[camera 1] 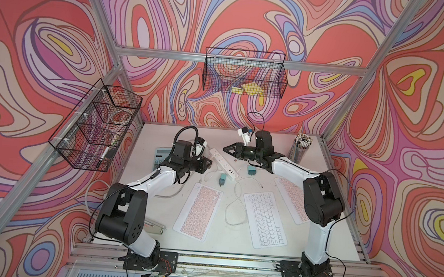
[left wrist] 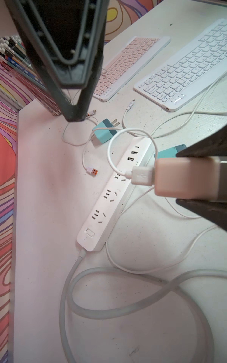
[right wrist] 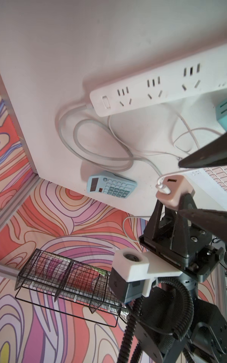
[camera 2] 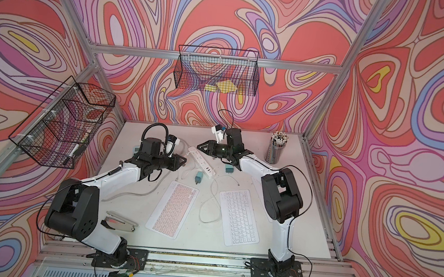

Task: Unplug the wireless keyboard
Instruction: Remove the power cord from the plug.

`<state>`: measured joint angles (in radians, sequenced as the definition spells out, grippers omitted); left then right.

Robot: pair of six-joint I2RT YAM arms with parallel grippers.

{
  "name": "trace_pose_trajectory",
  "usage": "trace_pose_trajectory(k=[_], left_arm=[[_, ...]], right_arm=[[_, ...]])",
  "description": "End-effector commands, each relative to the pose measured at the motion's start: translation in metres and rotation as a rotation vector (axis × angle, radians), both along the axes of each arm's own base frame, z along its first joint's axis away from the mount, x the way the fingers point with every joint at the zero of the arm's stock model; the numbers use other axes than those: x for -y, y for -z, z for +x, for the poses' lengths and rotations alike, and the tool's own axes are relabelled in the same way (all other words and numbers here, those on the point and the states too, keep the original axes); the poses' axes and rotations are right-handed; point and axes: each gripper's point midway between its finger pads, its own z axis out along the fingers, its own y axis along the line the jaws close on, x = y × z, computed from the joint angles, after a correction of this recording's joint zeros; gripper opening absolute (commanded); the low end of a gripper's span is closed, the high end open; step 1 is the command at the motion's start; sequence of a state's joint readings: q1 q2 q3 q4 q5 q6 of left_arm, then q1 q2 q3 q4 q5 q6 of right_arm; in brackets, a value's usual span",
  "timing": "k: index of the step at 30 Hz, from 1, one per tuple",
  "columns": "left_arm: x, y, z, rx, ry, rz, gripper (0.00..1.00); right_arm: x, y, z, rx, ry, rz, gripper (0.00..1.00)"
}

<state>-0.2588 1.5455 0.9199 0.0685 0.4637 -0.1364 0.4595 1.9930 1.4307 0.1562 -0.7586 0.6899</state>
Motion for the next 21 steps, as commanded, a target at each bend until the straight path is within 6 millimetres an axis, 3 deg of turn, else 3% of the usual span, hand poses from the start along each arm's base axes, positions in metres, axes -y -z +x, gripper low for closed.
trace_pose_trajectory(k=[1,9,13,17,21], left_arm=[[0.001,-0.018,0.001,0.092,0.011,0.008,0.0],[-0.011,-0.009,0.008,0.062,-0.058,0.063,0.0],[-0.013,-0.011,0.009,0.069,-0.079,0.062,0.0],[-0.009,-0.017,0.007,0.082,-0.064,0.032,0.0],[-0.005,-0.024,0.002,0.105,-0.04,-0.003,0.0]], right_arm=[[-0.008,0.005,-0.003,-0.044,-0.014,0.006,0.37],[-0.035,-0.009,-0.036,-0.053,-0.086,0.035,0.36],[-0.045,0.004,-0.05,-0.102,-0.102,0.017,0.35],[-0.046,0.023,-0.044,-0.143,-0.055,0.024,0.35],[-0.051,0.016,-0.032,-0.139,-0.019,0.092,0.35]])
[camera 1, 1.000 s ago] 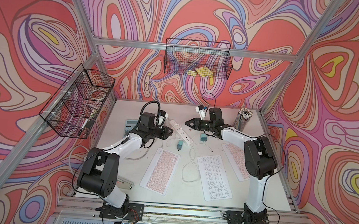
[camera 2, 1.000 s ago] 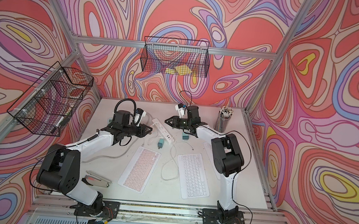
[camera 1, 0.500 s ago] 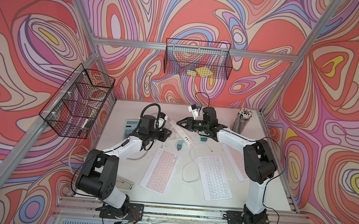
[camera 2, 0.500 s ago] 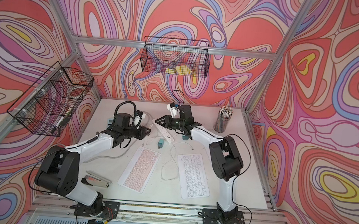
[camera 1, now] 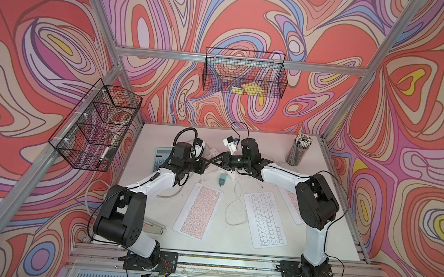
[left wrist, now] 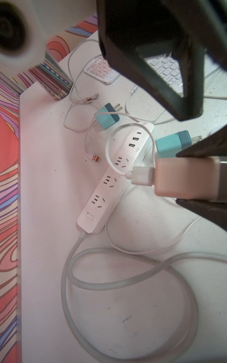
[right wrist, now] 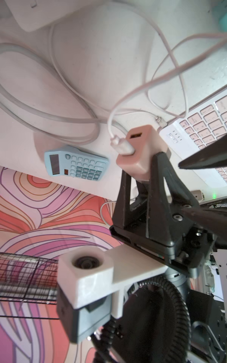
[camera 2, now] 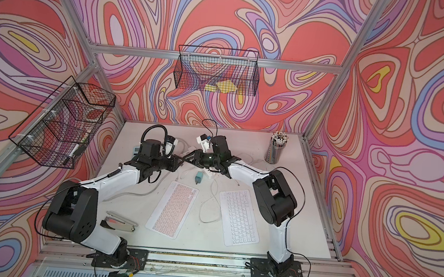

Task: Unplug the wireless keyboard
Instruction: Remove the power cord from the plug.

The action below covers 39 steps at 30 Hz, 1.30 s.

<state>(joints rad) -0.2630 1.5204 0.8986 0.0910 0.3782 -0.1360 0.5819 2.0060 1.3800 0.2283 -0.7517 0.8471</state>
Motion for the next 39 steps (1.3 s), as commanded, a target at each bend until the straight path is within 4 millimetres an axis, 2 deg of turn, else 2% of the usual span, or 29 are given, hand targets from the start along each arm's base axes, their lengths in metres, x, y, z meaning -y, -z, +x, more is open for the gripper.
trace_pose_trajectory(k=[1,7,11,17,26,30,35,39], left_arm=[[0.006,-0.021,-0.004,0.068,0.028,-0.045,0.0],[0.006,-0.024,-0.009,0.081,0.029,-0.059,0.0],[0.006,-0.021,-0.011,0.08,0.03,-0.054,0.0],[0.007,-0.022,-0.011,0.099,0.029,-0.062,0.0],[0.009,-0.025,-0.011,0.133,0.033,-0.047,0.0],[0.013,-0.021,-0.013,0.131,0.048,-0.012,0.0],[0.012,-0.022,-0.014,0.144,0.036,0.01,0.0],[0.011,-0.025,-0.015,0.152,0.033,0.013,0.0]], right_arm=[[-0.002,0.0,0.018,-0.002,0.07,0.057,0.35],[-0.008,0.005,0.034,-0.05,0.109,0.076,0.33],[-0.009,0.002,0.039,-0.068,0.135,0.107,0.3],[-0.014,0.006,0.041,-0.12,0.131,0.129,0.22],[-0.022,0.011,0.04,-0.158,0.117,0.148,0.21],[-0.025,0.012,0.04,-0.169,0.11,0.149,0.14],[-0.023,0.024,0.04,-0.21,0.126,0.128,0.07],[-0.014,0.029,0.048,-0.228,0.183,0.118,0.0]])
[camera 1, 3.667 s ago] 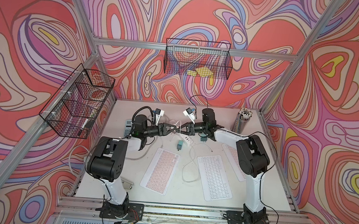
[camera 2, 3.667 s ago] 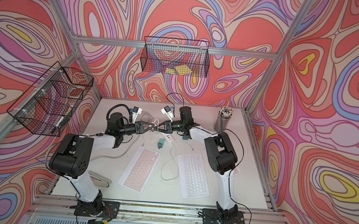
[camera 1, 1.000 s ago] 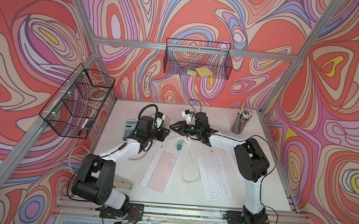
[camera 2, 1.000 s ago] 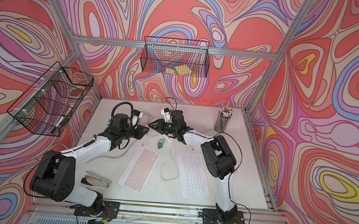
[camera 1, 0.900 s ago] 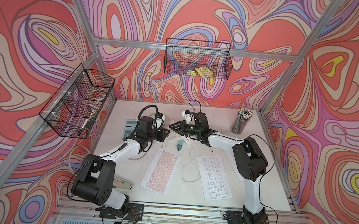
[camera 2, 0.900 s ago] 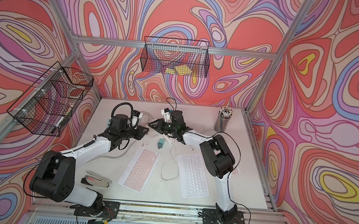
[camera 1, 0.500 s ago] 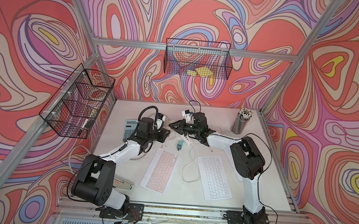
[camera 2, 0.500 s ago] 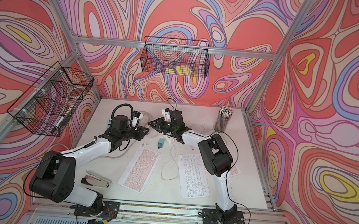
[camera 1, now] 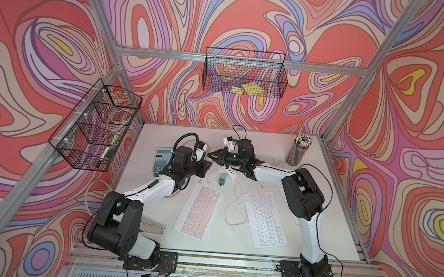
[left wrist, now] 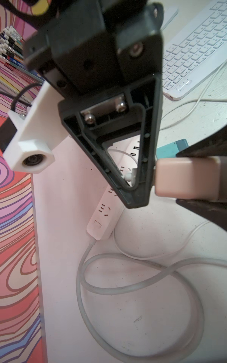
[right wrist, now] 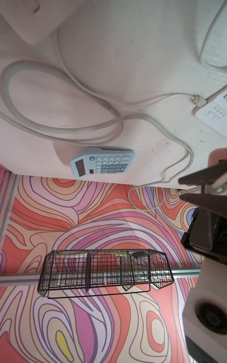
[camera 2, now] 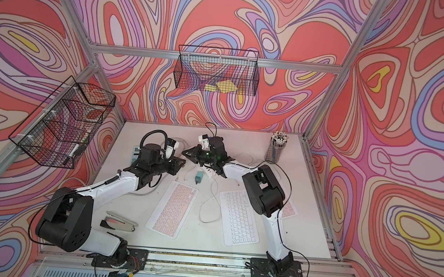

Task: Unplug the wireless keyboard
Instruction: Remove the power cord from the plug, then place the power cord at the center of the board.

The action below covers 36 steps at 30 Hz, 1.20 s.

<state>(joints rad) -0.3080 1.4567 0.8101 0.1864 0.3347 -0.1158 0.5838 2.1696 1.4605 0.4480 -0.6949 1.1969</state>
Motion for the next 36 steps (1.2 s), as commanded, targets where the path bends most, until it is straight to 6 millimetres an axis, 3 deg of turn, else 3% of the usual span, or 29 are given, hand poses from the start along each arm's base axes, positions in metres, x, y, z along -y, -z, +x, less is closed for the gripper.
trace_pose_trajectory(k=[1,10,19,22,29,36], left_arm=[[0.002,-0.02,-0.003,0.068,0.015,-0.006,0.0],[-0.003,-0.02,-0.019,0.061,-0.017,-0.051,0.0],[-0.014,-0.007,-0.028,0.01,-0.071,-0.036,0.0],[-0.021,0.001,-0.025,-0.034,-0.119,-0.006,0.0],[-0.037,0.011,-0.015,-0.125,-0.203,-0.081,0.0],[-0.07,0.021,-0.012,-0.206,-0.345,-0.137,0.0]], right_arm=[[0.008,0.015,0.011,-0.034,0.062,-0.025,0.0],[0.046,0.017,0.05,-0.035,0.207,-0.041,0.0],[0.049,0.012,0.06,0.02,0.216,-0.077,0.0],[0.045,0.004,0.055,0.055,0.185,-0.083,0.0],[0.007,-0.018,0.022,0.203,0.002,-0.136,0.0],[-0.028,-0.013,-0.001,0.28,-0.121,-0.187,0.0]])
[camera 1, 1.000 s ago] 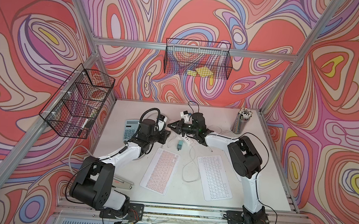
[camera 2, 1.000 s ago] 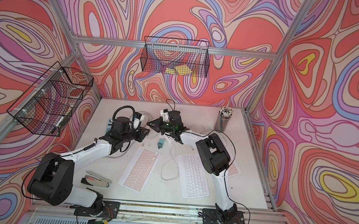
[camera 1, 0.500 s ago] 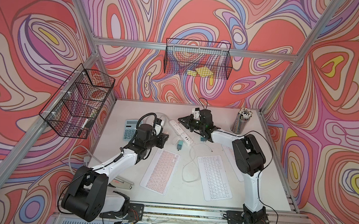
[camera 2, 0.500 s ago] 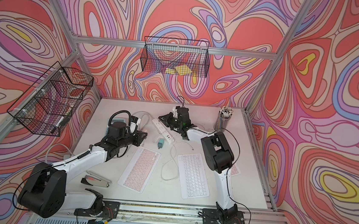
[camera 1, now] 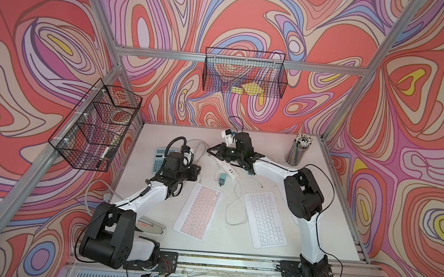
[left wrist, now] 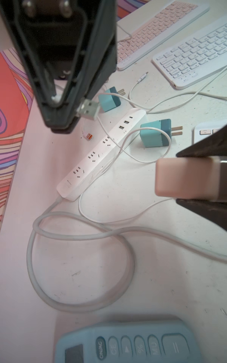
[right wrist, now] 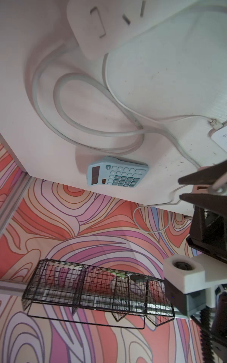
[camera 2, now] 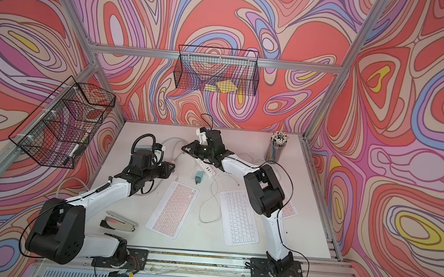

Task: Unplug the wireless keyboard
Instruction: Place the power cord at the center of the board, then place the plug at the center of the board.

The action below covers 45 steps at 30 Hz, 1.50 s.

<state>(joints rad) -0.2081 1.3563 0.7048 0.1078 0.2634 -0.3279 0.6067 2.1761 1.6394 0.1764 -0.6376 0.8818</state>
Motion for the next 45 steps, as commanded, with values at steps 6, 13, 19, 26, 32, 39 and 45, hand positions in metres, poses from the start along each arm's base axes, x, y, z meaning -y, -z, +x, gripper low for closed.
trace_pose_trajectory(k=[6,13,19,26,32,39,45], left_arm=[[-0.038,0.014,-0.009,-0.142,-0.19,0.003,0.0],[-0.071,0.044,-0.035,-0.297,-0.344,0.124,0.0],[-0.086,0.057,-0.038,-0.335,-0.406,0.13,0.0],[-0.106,0.068,-0.037,-0.346,-0.482,0.121,0.0],[-0.115,0.088,-0.044,-0.429,-0.542,0.152,0.0],[-0.123,0.099,-0.053,-0.496,-0.595,0.19,0.0],[-0.126,0.1,-0.051,-0.497,-0.614,0.196,0.04]], right_arm=[[-0.044,0.023,-0.026,0.073,-0.175,-0.076,0.0],[-0.049,0.053,-0.021,0.049,-0.165,-0.113,0.0],[-0.049,0.073,-0.026,0.042,-0.195,-0.175,0.0],[-0.048,0.101,-0.03,0.035,-0.201,-0.274,0.0],[-0.043,0.13,-0.026,0.025,-0.155,-0.371,0.0],[-0.032,0.156,-0.021,0.02,-0.096,-0.481,0.0],[-0.019,0.165,-0.017,0.033,-0.056,-0.558,0.0]])
